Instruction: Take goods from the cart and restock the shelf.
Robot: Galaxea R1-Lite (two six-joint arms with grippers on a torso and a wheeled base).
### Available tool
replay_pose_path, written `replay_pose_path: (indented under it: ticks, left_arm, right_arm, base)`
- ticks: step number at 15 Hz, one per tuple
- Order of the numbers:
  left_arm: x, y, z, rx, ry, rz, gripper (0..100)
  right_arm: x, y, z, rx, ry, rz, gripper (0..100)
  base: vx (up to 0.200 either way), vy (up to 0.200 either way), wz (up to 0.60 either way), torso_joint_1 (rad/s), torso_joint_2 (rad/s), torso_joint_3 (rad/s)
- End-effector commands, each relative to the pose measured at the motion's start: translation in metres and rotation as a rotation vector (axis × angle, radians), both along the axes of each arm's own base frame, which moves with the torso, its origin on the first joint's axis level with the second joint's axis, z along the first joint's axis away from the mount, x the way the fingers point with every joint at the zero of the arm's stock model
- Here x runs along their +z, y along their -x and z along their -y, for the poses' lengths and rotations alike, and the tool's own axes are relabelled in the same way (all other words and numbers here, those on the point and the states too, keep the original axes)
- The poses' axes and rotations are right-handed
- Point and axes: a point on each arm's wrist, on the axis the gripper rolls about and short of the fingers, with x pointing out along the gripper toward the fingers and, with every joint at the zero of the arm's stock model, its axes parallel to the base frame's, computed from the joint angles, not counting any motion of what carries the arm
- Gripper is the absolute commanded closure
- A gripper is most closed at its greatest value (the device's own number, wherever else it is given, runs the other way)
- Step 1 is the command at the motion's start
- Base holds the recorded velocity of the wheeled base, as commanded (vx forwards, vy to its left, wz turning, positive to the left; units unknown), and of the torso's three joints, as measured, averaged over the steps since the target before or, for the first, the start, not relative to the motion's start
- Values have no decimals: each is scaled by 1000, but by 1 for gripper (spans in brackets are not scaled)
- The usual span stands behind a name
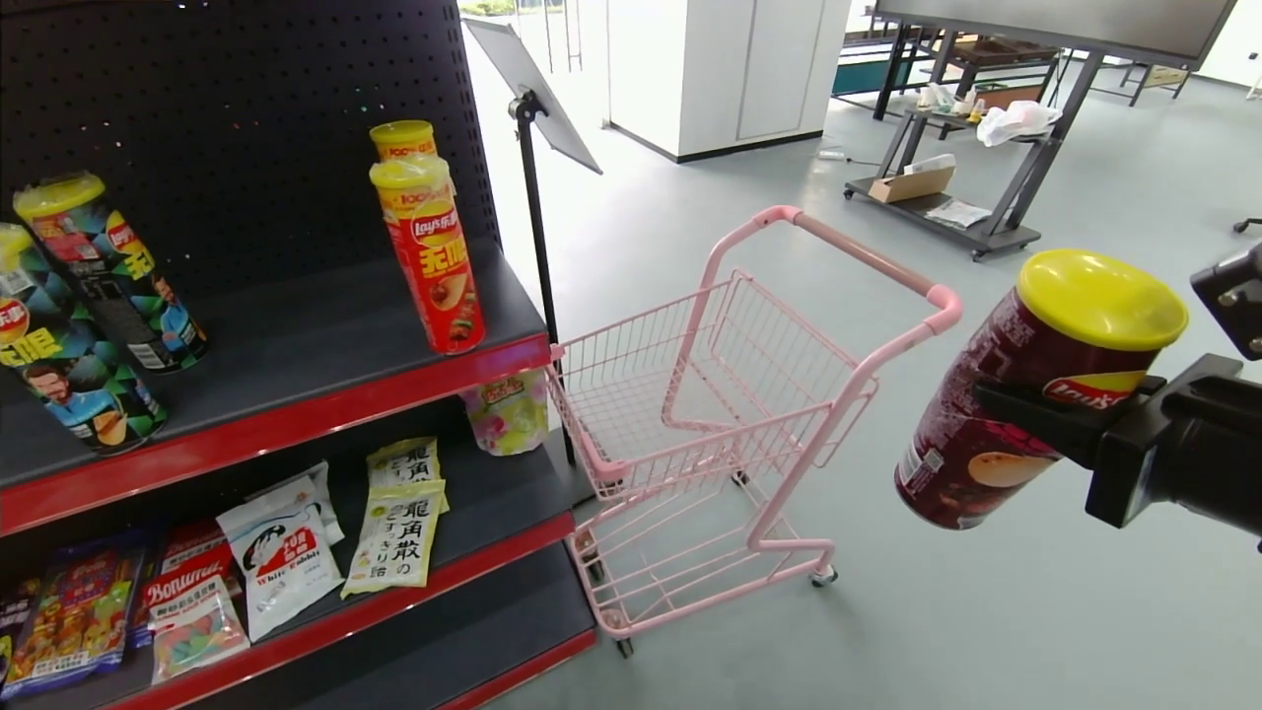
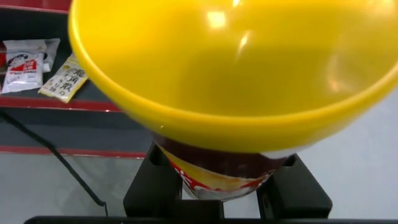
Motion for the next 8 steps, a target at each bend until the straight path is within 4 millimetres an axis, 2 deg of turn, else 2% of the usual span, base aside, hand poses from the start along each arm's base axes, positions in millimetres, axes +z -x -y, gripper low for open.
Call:
replay_pose_path:
  ticks: [1, 4, 8]
  left_arm:
    - [0, 2, 0, -14, 1, 9, 0]
    - [0, 2, 0, -22, 1, 11, 0]
    - [-1, 3, 0, -22, 2, 14, 0]
  right_arm:
    - [0, 0, 0, -1, 0, 1, 100]
    - [0, 0, 0, -1, 0, 1, 100]
    - [0, 0, 0, -6, 2, -1, 100]
  base:
    - [0, 0, 0, 0, 0, 0]
    - [0, 0, 0, 0, 0, 0]
    - [0, 0, 600, 9, 6, 1]
